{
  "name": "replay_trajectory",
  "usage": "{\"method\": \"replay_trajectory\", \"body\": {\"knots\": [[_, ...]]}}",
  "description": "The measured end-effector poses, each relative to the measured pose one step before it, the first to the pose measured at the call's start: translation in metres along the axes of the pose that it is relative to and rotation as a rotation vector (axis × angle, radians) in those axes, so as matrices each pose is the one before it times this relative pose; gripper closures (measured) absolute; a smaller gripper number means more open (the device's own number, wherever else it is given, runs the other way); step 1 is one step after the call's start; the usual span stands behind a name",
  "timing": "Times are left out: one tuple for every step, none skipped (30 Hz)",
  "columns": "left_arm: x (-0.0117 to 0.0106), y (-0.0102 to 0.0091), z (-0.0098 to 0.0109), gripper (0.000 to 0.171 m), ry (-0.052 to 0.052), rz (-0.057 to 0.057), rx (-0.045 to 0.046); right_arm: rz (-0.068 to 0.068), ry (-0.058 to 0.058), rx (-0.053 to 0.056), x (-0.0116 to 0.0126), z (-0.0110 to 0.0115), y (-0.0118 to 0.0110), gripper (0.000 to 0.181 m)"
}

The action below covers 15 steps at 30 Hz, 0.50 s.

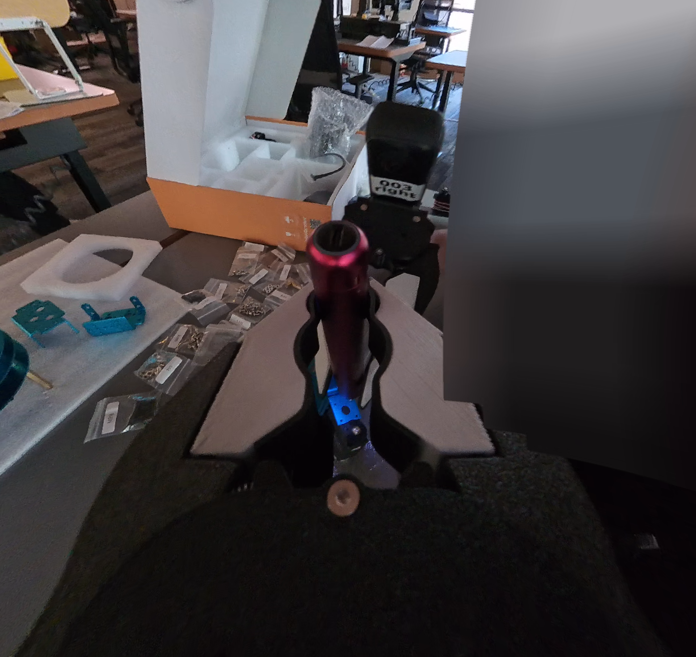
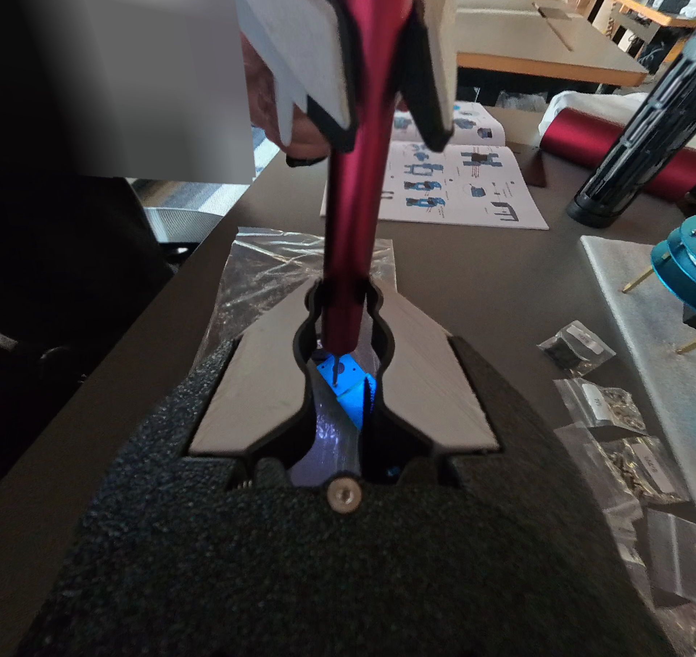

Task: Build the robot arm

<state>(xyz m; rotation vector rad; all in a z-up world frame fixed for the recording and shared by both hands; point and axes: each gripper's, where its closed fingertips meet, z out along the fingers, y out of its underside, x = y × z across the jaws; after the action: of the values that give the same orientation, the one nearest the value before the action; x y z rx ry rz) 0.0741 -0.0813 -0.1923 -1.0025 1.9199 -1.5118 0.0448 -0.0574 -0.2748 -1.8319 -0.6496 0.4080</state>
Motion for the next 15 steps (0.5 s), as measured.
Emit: {"method": "replay_trajectory", "body": {"knots": [[-0.00114,0.00083,0.00094,0.152,-0.0131,0.0057,-0.01642,-0.0064,0.0003,-0.0232,0.00001,-0.00142,0.00077,0.158],[0.00102,0.00000,0.00126,0.152,-0.0057,0.0170,-0.01069,-0.0091,0.0025,-0.0215,-0.00021,-0.00182,-0.00018,0.158],[0.00265,-0.00104,0.00168,0.152,0.0008,0.0239,-0.00325,-0.0057,0.0003,-0.0252,-0.00044,-0.00166,0.00014,0.159],[0.00241,-0.00087,0.00194,0.152,0.0005,0.0259,-0.00631,-0.0101,-0.0045,-0.0337,-0.00096,-0.00192,0.00064,0.158],[0.00205,-0.00058,0.00193,0.151,0.0018,0.0224,-0.01151,-0.0118,0.0005,-0.0316,-0.00042,-0.00222,0.00024,0.158],[0.00191,-0.00109,0.00174,0.152,0.0031,0.0198,-0.01101,-0.0078,0.0055,-0.0312,0.00078,-0.00147,0.00067,0.159],[0.00146,-0.00118,0.00171,0.152,0.0001,0.0223,-0.00646,-0.0094,0.0115,-0.0294,0.00195,-0.00091,0.00045,0.159],[0.00027,-0.00089,0.00172,0.151,-0.0052,0.0219,-0.00403,-0.0031,0.0189,-0.0233,0.00256,-0.00035,0.00061,0.159],[-0.00022,-0.00051,0.00149,0.151,-0.0062,0.0155,-0.00462,0.0033,0.0107,-0.0139,0.00160,-0.00024,0.00042,0.160],[0.00005,-0.00035,0.00113,0.152,-0.0021,0.0092,-0.00245,0.0087,0.0017,-0.0048,0.00022,-0.00046,0.00034,0.160],[0.00013,-0.00043,0.00089,0.151,0.0017,0.0068,0.00147,0.0099,0.0015,0.0079,0.00024,-0.00029,0.00027,0.160],[-0.00003,-0.00022,0.00058,0.151,0.0043,0.0040,0.00518,0.0115,0.0005,0.0162,0.00048,-0.00026,0.00009,0.160],[-0.00028,-0.00009,0.00020,0.151,0.0071,-0.0047,0.00760,0.0121,-0.0051,0.0172,0.00009,-0.00016,-0.00011,0.160],[-0.00021,-0.00005,0.00004,0.151,0.0070,-0.0081,0.00863,0.0024,0.0006,0.0157,0.00050,0.00005,-0.00012,0.160],[-0.00015,0.00017,-0.00001,0.151,0.0059,-0.0057,0.00991,0.0050,-0.0006,0.0095,0.00037,-0.00006,-0.00015,0.160]]}}
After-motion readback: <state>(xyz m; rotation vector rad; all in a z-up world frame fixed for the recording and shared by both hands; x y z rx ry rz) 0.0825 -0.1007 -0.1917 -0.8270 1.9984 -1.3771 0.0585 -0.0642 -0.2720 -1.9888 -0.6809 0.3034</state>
